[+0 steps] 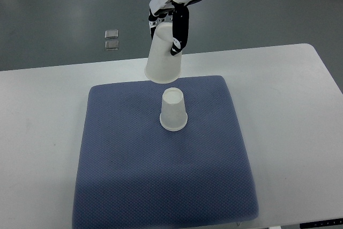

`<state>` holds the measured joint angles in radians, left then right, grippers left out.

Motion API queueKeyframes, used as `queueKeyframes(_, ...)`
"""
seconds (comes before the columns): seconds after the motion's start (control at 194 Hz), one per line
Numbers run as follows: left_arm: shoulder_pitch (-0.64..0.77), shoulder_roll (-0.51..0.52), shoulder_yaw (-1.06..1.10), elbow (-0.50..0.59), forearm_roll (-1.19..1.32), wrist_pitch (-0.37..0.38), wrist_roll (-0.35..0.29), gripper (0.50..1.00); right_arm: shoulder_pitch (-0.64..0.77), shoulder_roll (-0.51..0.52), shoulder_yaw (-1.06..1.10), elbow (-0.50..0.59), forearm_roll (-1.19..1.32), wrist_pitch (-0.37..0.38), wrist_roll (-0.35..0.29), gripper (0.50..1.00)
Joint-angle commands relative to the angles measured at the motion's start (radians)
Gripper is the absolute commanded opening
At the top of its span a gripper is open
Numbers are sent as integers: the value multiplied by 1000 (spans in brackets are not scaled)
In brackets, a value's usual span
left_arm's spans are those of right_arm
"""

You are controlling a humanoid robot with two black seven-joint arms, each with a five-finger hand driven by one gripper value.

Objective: Stack paper cups
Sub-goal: 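Lift the cup with the right hand and carry it above the cup on the pad, then lower the held cup onto the upside-down cup on the pad, then open the right hand and release the stacked cup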

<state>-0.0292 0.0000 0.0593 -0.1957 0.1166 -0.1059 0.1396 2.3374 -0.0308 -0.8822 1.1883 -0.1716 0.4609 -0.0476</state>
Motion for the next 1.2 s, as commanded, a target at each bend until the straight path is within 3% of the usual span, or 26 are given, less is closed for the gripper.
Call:
queueKeyframes(0.0, 0, 0, 1, -1, 0, 0, -2, 1000, -21, 31, 0, -1, 1, -16, 0, 662)
queueKeyframes(0.382, 0, 0, -1, 1, 0, 0, 0, 1000, -112, 31, -17, -12, -5, -70, -2, 674)
queueKeyframes(1.197, 0, 0, -3, 7, 0, 0, 0, 1000, -214, 31, -63, -16, -8, -137, -2, 787)
